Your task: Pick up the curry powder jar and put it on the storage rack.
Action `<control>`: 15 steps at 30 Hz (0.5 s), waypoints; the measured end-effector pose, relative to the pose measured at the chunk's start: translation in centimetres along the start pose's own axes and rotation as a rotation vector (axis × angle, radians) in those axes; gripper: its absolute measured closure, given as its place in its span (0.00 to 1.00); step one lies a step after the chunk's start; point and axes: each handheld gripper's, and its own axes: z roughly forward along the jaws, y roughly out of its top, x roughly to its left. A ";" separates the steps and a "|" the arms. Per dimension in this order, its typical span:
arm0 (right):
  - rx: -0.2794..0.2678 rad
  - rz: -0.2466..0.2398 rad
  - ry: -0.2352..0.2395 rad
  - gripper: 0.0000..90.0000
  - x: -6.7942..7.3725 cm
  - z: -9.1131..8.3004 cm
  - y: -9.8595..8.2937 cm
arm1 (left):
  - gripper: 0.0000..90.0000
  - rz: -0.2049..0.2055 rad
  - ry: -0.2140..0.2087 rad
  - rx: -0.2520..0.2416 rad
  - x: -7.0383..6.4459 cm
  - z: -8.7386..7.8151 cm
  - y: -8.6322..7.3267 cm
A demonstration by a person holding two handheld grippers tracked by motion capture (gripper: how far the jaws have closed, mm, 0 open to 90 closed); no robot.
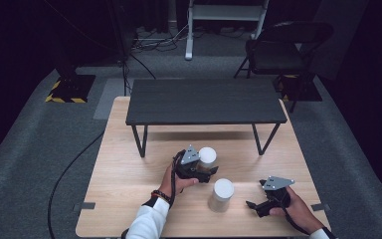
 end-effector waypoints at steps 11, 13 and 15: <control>0.000 -0.002 0.002 0.00 0.0 0.0 0.0 | 0.37 0.012 0.047 -0.019 -0.5 0.0 0.1; 0.000 -0.003 0.003 0.00 0.0 0.0 0.0 | 0.39 -0.011 0.049 -0.029 -0.3 -0.2 0.1; 0.000 -0.003 0.003 0.00 0.0 0.0 0.0 | 0.39 -0.004 0.054 -0.023 -0.2 -0.3 0.2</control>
